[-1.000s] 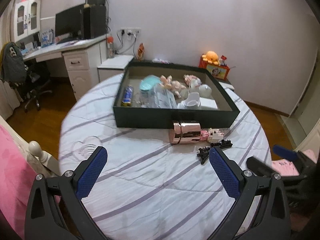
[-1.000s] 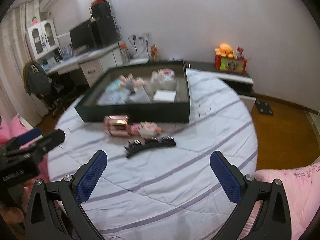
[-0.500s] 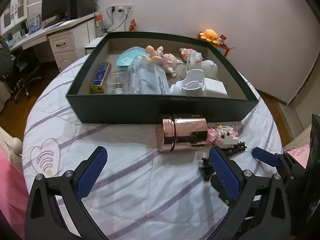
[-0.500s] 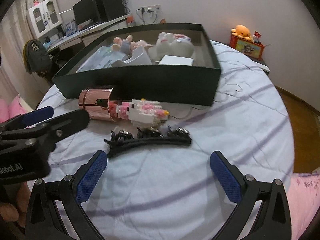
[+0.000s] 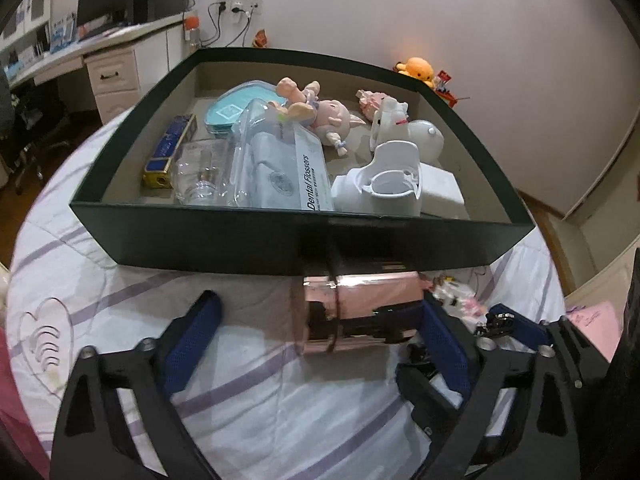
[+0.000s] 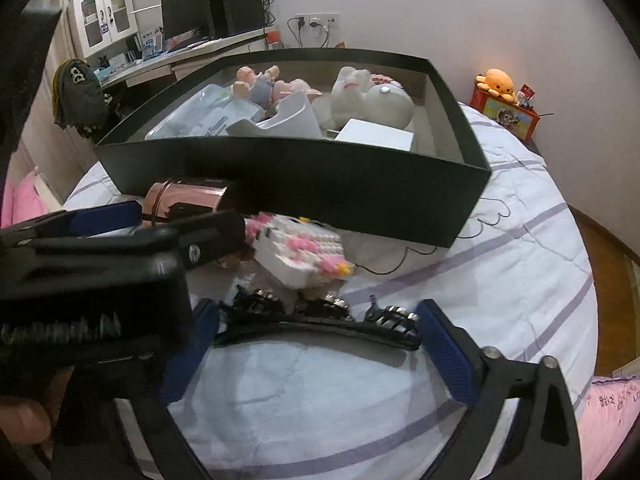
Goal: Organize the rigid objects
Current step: 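Grasp the rose-gold cup with left gripper while right grasps the black hair clip, then place rose-gold cup in the tray with left gripper while right places hair clip there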
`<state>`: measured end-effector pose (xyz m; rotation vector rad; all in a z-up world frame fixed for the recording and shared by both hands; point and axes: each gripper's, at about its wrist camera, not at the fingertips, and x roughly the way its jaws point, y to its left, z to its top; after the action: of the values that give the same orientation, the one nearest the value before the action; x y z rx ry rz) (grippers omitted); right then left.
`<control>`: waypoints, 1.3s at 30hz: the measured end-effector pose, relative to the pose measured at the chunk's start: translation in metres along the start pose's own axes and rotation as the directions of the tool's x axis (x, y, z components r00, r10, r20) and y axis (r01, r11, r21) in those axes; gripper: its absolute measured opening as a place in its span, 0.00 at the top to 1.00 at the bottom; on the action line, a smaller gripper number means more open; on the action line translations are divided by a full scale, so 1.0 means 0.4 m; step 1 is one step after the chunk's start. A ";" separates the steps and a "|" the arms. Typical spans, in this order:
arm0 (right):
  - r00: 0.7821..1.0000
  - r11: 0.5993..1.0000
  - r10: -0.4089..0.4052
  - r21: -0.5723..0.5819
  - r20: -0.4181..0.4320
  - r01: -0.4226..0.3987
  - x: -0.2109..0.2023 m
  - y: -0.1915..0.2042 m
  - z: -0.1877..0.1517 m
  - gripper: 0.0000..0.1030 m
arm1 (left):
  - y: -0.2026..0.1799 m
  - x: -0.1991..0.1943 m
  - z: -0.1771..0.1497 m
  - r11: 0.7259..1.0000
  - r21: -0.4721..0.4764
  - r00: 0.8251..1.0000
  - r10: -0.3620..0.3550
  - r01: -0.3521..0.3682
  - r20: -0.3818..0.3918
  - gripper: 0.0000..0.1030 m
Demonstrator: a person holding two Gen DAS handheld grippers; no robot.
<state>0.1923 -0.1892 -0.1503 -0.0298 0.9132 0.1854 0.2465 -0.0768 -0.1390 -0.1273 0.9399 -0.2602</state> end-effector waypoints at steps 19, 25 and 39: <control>1.000 0.999 -0.021 -0.045 -0.022 0.020 -0.009 0.011 -0.013 0.07 | 0.040 -0.077 -0.029 1.000 -0.007 1.000 -0.006 0.006 0.028 0.45; 0.999 0.999 -0.031 -0.040 -0.015 0.031 -0.003 0.013 -0.014 0.08 | 0.044 -0.087 -0.037 1.000 -0.011 0.999 -0.004 0.004 0.033 0.45; 0.999 1.000 -0.002 0.007 0.032 0.002 -0.108 0.004 -0.024 0.08 | 0.055 -0.176 -0.034 1.000 0.009 0.996 0.004 -0.005 0.094 0.45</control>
<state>0.1588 -0.1949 -0.1220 -0.0216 0.8815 0.1806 0.1996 -0.0365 -0.0969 -0.1277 0.8454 -0.2522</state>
